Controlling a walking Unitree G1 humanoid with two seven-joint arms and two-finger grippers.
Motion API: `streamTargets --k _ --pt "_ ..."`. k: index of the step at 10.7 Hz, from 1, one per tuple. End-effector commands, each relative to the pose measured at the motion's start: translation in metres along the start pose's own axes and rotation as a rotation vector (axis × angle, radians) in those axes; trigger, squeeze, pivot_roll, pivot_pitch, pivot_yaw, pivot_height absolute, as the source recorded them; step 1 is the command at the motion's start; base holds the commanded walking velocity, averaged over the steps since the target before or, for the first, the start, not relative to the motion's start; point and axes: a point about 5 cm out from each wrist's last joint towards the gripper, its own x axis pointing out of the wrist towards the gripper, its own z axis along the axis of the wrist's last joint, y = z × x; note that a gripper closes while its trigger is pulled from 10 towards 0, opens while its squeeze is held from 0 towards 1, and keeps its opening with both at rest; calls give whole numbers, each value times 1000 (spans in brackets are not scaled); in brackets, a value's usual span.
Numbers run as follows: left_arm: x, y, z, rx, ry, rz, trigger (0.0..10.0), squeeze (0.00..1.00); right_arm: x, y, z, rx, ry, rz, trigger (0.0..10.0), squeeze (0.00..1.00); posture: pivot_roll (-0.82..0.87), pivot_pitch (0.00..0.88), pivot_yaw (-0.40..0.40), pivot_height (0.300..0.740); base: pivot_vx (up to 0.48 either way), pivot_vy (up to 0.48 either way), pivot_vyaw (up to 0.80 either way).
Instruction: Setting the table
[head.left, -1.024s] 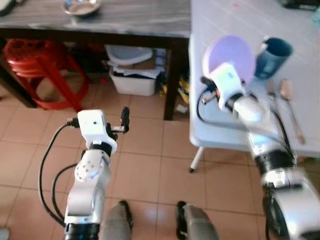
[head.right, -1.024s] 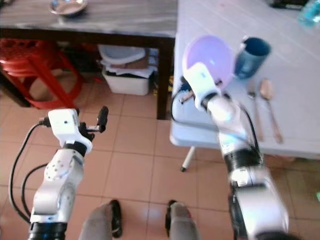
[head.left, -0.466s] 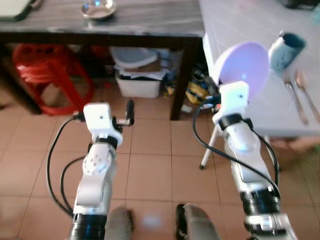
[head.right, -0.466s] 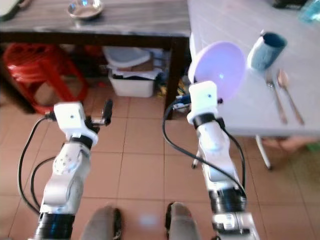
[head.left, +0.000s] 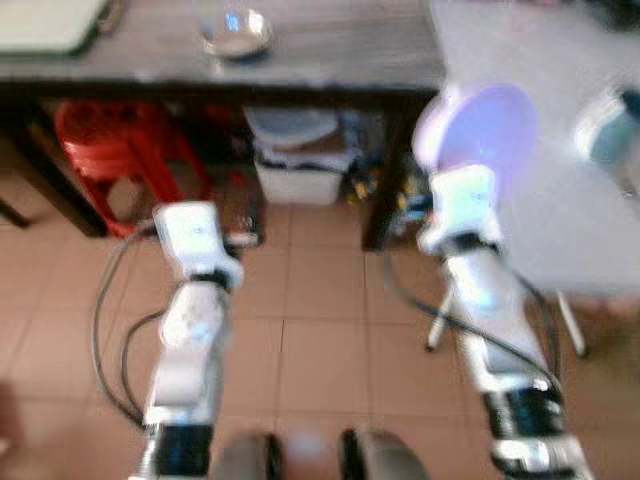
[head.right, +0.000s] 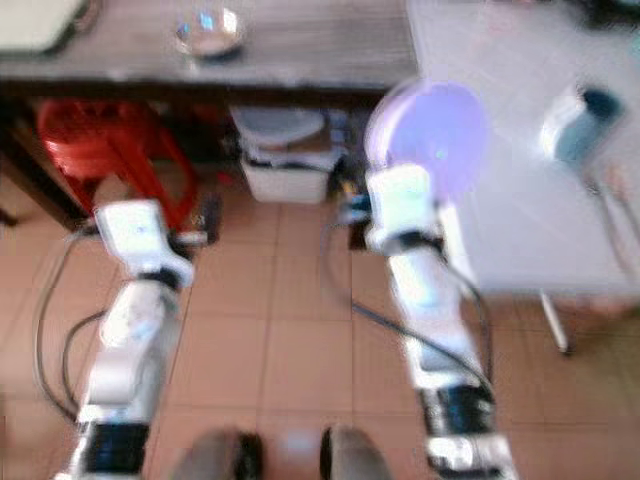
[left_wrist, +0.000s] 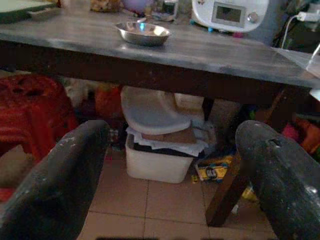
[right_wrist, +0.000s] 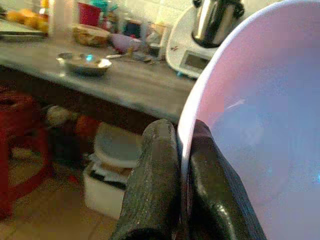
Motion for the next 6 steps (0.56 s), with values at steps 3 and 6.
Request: streamTargets --k 3,6 --pt "-1 6 -2 -2 4 15 10000 0 -6 8 2 9 -7 16 0 0 -34 167 -10 740 458 0 0" --pt "-1 6 1 11 -21 5 10000 0 -6 9 2 -2 -6 15 10000 0 -34 167 -7 740 353 321 0"
